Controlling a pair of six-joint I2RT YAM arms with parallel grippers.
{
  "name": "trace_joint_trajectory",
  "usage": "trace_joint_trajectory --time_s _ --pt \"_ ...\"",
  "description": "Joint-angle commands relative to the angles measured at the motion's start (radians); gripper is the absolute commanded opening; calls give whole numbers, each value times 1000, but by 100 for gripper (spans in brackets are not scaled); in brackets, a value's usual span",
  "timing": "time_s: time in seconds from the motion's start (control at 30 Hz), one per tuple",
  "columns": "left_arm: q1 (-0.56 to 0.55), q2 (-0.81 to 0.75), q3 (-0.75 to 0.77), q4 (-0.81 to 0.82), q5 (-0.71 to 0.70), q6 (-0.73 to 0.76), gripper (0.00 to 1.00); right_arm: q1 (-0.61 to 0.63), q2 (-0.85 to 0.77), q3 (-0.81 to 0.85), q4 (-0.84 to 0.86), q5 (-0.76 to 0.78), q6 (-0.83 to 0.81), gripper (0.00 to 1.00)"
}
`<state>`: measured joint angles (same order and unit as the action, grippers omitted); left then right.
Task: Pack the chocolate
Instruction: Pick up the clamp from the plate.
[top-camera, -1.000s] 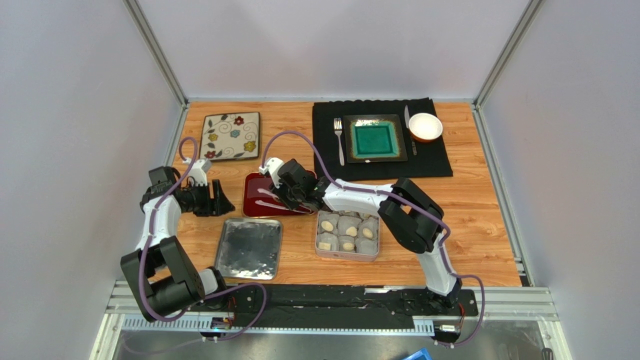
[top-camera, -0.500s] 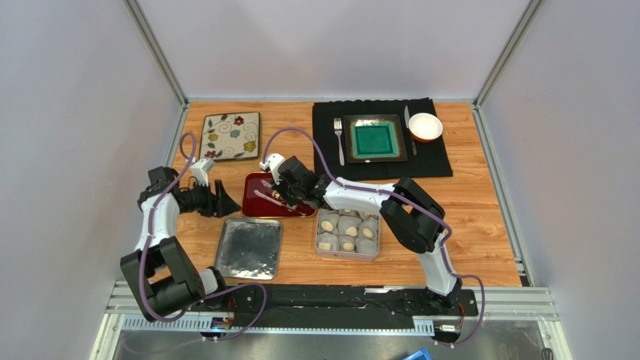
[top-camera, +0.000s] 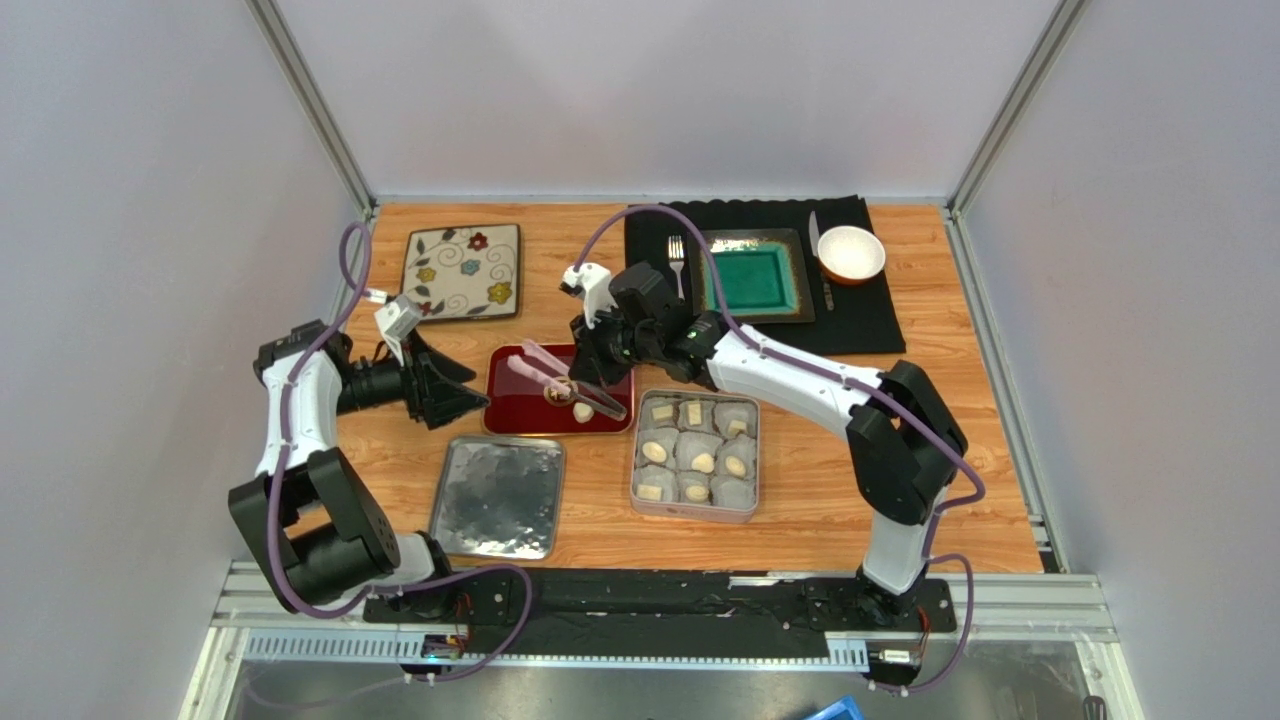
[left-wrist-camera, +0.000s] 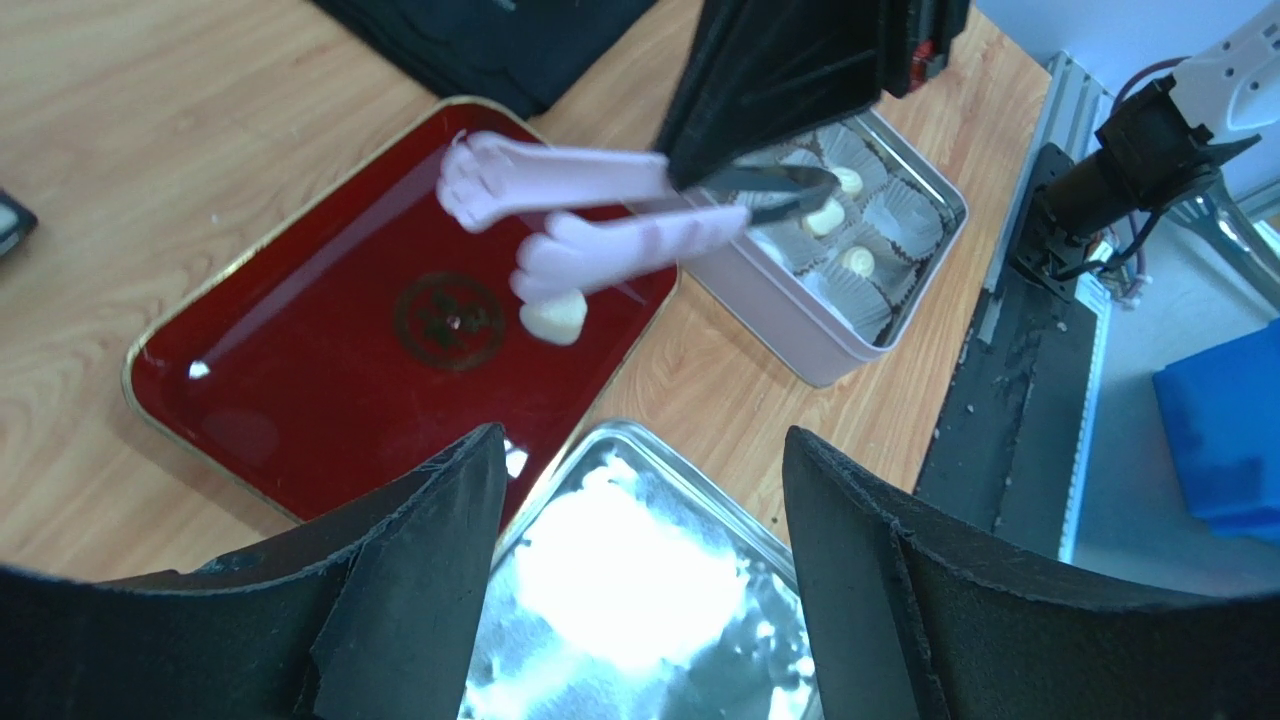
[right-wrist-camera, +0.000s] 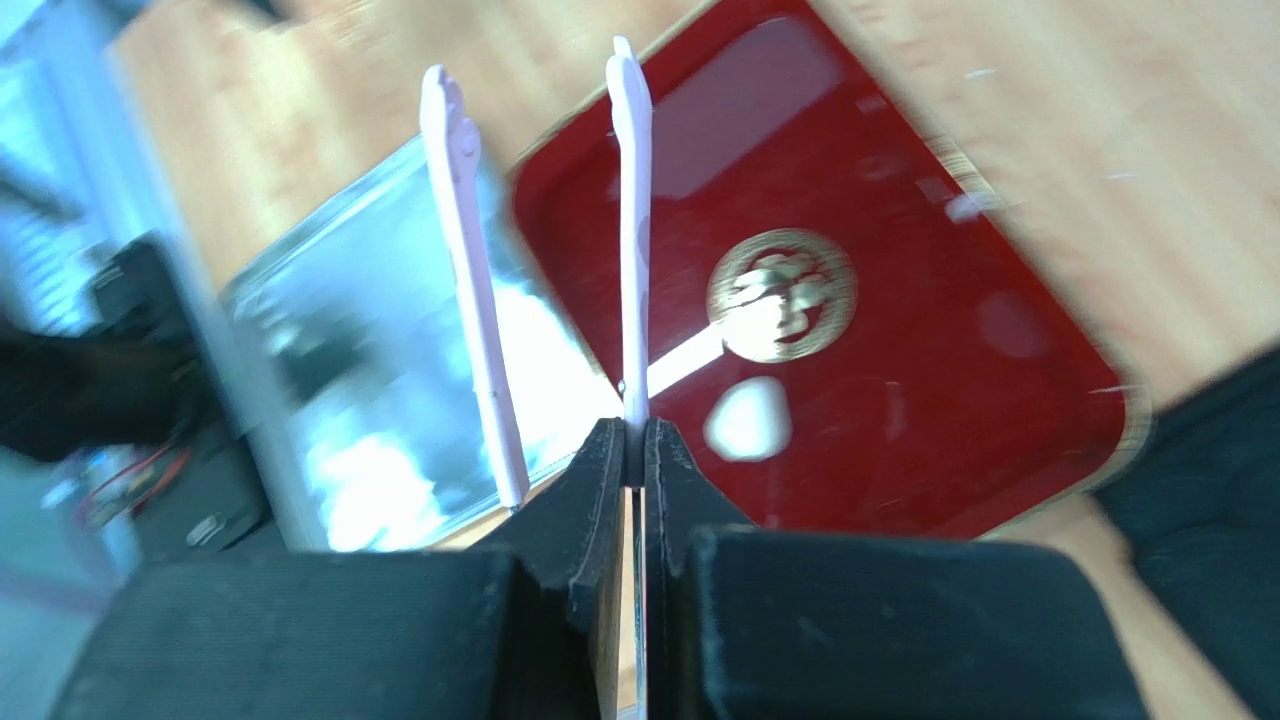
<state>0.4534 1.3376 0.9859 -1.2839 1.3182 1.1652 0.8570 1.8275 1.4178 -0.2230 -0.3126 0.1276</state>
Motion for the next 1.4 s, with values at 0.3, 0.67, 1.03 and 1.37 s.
trace_joint_trajectory --time_s 0.3,0.67,1.03,1.37 --pt "-176 -135 -65 -207 115 220 79 8 -66 0 -136 -347 -23 0" --pt "-277 -118 -90 -207 12 162 63 7 -51 61 -278 -459 -123 0" --pt "-352 -141 -105 -207 -43 111 50 -1 -11 151 -325 -493 -163 0" --pt "-352 -121 -90 -209 -34 96 37 2 -8 119 -325 -510 -174 0"
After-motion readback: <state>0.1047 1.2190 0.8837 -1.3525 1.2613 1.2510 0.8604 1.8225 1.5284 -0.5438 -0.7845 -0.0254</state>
